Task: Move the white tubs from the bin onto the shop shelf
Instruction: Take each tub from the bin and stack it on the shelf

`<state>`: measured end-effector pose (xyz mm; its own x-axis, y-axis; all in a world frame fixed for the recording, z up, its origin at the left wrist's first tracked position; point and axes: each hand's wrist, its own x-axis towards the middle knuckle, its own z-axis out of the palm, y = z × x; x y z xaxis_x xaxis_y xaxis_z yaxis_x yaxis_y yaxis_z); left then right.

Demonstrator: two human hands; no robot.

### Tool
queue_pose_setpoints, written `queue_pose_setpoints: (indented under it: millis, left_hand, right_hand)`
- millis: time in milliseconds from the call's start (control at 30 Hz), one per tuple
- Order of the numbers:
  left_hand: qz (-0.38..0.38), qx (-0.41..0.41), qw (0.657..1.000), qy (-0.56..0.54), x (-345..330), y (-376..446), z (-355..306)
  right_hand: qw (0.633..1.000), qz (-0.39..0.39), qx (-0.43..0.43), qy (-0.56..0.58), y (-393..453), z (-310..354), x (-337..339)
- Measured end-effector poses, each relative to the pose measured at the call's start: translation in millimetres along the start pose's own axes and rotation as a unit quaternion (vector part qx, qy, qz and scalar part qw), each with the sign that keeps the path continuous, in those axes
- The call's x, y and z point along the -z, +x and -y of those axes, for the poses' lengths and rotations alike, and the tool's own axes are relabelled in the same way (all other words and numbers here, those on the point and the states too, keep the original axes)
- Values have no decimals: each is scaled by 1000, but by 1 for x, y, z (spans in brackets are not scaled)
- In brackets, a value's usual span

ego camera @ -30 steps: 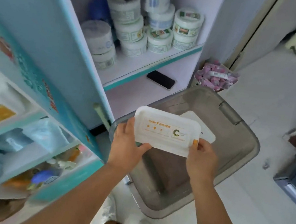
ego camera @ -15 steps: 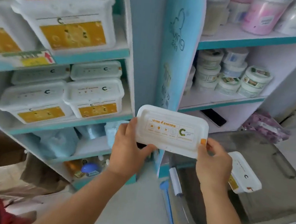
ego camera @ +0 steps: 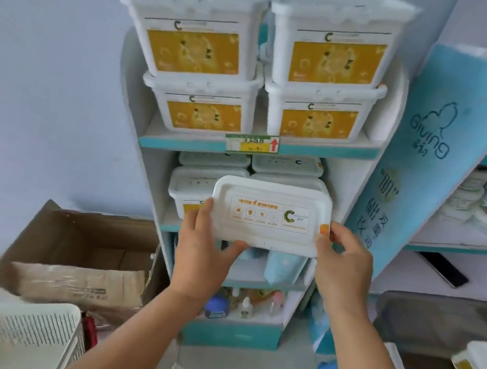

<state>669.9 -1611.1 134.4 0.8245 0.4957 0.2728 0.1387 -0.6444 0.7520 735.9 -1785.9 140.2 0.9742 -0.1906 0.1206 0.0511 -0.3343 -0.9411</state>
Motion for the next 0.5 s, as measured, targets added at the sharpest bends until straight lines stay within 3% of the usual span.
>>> queue_pose_setpoints:
  millis: [233, 500]
  left_hand:
    - [-51, 24, 998, 4, 39, 25, 39]
    - [-57, 59, 997, -6, 39, 47, 56]
  right_hand:
    - [998, 50, 32, 0, -4, 31, -59]
    - [996, 72, 55, -18, 15, 33, -90]
